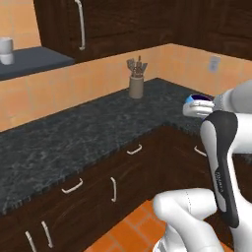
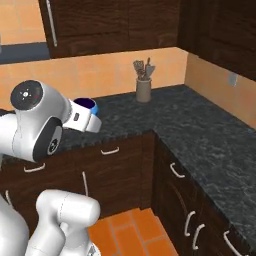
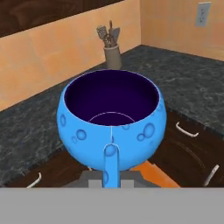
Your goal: Gather all objects into one cabinet and sort the glasses and bowls to opposite sides.
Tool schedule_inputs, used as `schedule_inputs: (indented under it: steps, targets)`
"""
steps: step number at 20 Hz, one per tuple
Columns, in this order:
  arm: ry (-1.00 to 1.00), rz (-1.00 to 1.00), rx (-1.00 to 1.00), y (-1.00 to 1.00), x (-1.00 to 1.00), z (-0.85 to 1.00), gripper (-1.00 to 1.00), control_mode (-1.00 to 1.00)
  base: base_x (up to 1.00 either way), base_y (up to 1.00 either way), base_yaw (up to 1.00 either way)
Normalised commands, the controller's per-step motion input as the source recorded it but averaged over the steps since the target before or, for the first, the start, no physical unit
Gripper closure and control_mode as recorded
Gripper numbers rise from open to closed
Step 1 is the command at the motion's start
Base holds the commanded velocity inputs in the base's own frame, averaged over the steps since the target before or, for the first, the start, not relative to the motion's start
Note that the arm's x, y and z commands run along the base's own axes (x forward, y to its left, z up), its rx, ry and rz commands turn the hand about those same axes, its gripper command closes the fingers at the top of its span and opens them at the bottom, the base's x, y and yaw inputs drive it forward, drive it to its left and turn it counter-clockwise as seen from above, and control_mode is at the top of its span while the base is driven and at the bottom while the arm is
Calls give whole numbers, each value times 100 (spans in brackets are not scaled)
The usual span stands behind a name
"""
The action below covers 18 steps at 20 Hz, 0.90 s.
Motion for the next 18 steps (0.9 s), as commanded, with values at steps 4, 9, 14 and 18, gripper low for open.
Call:
schedule_inputs:
  steps: [4, 9, 14, 18]
  targets:
    - [0, 0, 0, 0, 0, 0, 100, 100, -11, -61, -45]
    - [0, 0, 0, 0, 0, 0, 100, 100, -33, -46, -44]
    - [0, 0, 0, 0, 0, 0, 100, 100, -50, -38, -43]
    - [0, 0, 0, 0, 0, 0, 100, 100, -60, -23, -40]
